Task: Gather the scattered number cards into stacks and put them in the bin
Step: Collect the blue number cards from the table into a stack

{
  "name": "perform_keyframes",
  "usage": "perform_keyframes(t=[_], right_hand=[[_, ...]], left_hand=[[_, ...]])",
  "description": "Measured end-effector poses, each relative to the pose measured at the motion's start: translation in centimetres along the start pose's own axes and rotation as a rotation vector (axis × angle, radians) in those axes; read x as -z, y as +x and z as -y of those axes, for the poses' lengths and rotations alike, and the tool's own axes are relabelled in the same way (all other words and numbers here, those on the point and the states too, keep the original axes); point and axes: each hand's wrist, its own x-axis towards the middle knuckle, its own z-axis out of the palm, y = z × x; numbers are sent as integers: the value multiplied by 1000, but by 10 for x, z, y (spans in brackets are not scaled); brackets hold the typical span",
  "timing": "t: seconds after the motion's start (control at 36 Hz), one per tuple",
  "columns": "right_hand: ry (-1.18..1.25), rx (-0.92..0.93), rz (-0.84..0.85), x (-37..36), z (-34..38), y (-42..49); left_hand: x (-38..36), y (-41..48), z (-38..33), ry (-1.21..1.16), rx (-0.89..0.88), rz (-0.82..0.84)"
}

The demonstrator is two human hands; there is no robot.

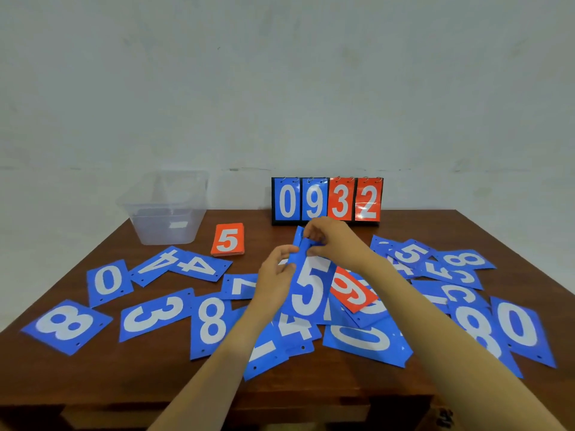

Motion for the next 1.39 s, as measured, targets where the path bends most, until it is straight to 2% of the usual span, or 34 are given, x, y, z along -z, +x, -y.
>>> perform_keyframes(t=[0.25,0.42,0.5,0.58,0.64,0.72,0.92,1.08,1.14,1.28,1.39], right_hand=[[-28,11,-175,-26,0,11],[-66,-221,-172,-34,-32,13],[-219,-444,-30,-37,-56,6],[-368,-684,263,-37,-69,-6],[-433,-735,409,-38,-74,-11],[-439,-792,456,-42,-82,-14],[-434,-858,383,-47,-89,-7],[-336,-897,438,-43,-93,-6],[-322,-904,395,-44,-94,-3],[-324,-793,207,-44,-98,4],[-227,-718,173,-35,-78,15]], left_hand=[[9,-2,4,-66,32,-65],[12,-1,17,-71,98,-129],[15,1,24,-100,172,-171],[15,4,31,-84,243,-198],[14,6,36,-49,278,-203],[12,7,40,1,293,-213],[12,9,46,-12,350,-220],[16,11,47,2,348,-235],[17,12,47,3,343,-238],[22,14,49,5,337,-255],[35,17,51,-3,315,-297]])
